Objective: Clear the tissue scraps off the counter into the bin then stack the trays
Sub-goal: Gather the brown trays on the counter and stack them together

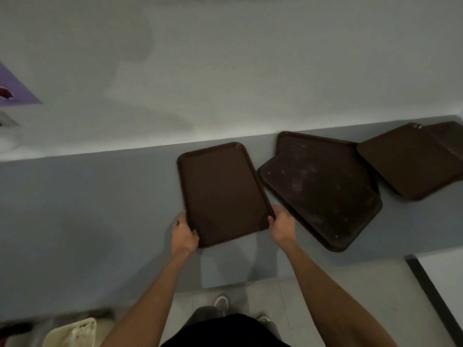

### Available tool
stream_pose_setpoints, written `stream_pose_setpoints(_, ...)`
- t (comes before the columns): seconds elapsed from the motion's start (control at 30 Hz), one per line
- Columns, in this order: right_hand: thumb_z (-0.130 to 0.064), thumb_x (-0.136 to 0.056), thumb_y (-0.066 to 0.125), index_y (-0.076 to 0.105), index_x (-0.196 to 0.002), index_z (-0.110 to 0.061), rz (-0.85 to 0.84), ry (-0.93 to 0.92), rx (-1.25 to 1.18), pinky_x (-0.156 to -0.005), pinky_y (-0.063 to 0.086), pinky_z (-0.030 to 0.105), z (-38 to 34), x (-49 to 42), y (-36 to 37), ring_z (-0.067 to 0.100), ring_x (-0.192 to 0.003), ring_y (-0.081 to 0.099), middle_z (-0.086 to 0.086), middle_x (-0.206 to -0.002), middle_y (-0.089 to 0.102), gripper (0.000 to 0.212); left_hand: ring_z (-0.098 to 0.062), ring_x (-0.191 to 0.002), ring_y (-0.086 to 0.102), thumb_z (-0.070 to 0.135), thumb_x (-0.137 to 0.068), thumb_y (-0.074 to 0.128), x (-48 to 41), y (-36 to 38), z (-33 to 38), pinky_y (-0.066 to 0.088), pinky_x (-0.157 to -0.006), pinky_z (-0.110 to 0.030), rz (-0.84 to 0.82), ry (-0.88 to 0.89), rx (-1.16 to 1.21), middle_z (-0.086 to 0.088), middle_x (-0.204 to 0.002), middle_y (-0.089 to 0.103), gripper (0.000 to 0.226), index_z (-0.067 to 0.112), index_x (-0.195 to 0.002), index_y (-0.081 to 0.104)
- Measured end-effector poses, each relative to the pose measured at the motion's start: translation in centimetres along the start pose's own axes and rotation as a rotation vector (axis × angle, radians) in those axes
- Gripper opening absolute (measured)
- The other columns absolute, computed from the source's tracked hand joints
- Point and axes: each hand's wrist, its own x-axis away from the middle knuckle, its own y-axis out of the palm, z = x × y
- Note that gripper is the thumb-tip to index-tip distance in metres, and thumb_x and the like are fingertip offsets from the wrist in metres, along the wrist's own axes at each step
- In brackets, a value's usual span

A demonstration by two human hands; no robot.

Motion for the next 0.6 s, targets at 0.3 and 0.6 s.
stream_pose_setpoints(0.3, -0.003, -0.096, 0.064, 0.063, -0.139, -0.007, -0.005, -0.099, -0.056, -0.103, 0.044, 0.030, -1.7, 5.0, 5.5, 0.036, -0.113, 0.064, 0.019, -0.124, 0.067, 0.044, -0.039, -0.108, 0.069, -0.004, -0.084, 0.072, -0.3, -5.0, -6.7, 0.055, -0.100, -0.048, 0.084, -0.044, -0.083, -0.018, -0.113, 0.073, 0.073, 0.017, -0.151, 0.050)
stream_pose_setpoints(0.6, -0.013, -0.095, 0.070, 0.066, -0.130, -0.015, 0.025, -0.027, -0.055, -0.092, 0.056, 0.036, -2.1, 6.5, 4.8, 0.034, -0.105, 0.070, 0.011, -0.114, 0.071, 0.036, -0.045, -0.124, 0.056, 0.002, -0.087, 0.072, 0.0, -6.2, -5.5, 0.048, -0.108, -0.054, 0.043, 0.024, -0.158, -0.021, -0.134, 0.056, 0.072, 0.017, -0.151, 0.045)
